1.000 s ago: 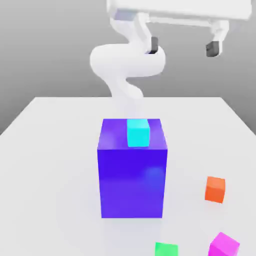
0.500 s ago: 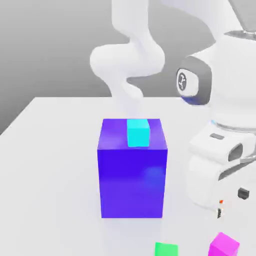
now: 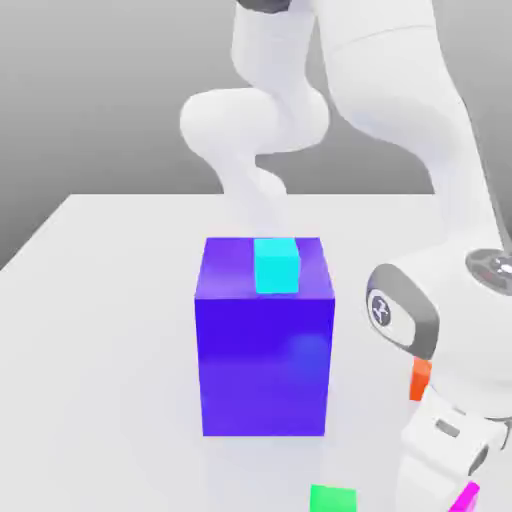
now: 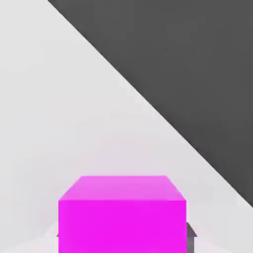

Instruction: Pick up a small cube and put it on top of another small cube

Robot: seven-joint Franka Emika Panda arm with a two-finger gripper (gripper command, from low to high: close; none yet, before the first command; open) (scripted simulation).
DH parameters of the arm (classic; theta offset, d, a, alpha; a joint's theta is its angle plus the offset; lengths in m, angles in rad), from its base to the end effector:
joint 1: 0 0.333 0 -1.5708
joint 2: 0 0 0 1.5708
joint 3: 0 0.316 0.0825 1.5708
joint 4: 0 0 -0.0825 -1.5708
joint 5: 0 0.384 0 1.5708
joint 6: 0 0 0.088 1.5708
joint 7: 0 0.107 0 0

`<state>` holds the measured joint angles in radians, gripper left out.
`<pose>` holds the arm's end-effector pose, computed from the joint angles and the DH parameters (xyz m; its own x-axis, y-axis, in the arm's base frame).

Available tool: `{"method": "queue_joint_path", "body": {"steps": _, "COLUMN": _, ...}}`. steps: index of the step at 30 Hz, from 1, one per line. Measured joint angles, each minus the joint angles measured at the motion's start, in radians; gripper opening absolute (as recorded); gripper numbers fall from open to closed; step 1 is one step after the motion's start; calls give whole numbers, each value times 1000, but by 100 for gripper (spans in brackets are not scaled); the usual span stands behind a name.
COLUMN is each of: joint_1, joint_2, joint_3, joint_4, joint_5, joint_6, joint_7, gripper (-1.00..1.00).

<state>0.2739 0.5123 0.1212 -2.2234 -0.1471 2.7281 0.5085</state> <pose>0.4968 0.2164 0.1423 1.0000 0.0060 -0.0006 0.0060 -1.0000 -0.0002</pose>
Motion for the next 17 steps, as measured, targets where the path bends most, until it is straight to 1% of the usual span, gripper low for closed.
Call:
{"method": "queue_joint_path", "body": {"steps": 4, "joint_1": -35, "joint_2": -125, "joint_3": 19, "joint_4": -30, "joint_5": 34, "joint_6": -96, "joint_7": -34, "gripper": -100}}
{"method": "queue_joint_path", "body": {"steps": 9, "joint_1": -167, "joint_2": -248, "joint_3": -34, "joint_4": -68, "joint_5": 100, "joint_6": -176, "joint_7": -159, "gripper": -100}}
{"method": "queue_joint_path", "body": {"steps": 11, "joint_1": -187, "joint_2": -223, "joint_3": -45, "joint_4": -72, "joint_5": 107, "joint_6": -146, "joint_7": -177, "gripper": -100}}
{"method": "queue_joint_path", "body": {"steps": 13, "joint_1": -188, "joint_2": -163, "joint_3": -53, "joint_4": -70, "joint_5": 100, "joint_6": -88, "joint_7": -176, "gripper": -100}}
{"method": "queue_joint_path", "body": {"steps": 14, "joint_1": -187, "joint_2": -136, "joint_3": -56, "joint_4": -68, "joint_5": 97, "joint_6": -63, "joint_7": -174, "gripper": 100}}
{"method": "queue_joint_path", "body": {"steps": 17, "joint_1": -187, "joint_2": -136, "joint_3": -56, "joint_4": -68, "joint_5": 97, "joint_6": -63, "joint_7": -174, "gripper": 100}}
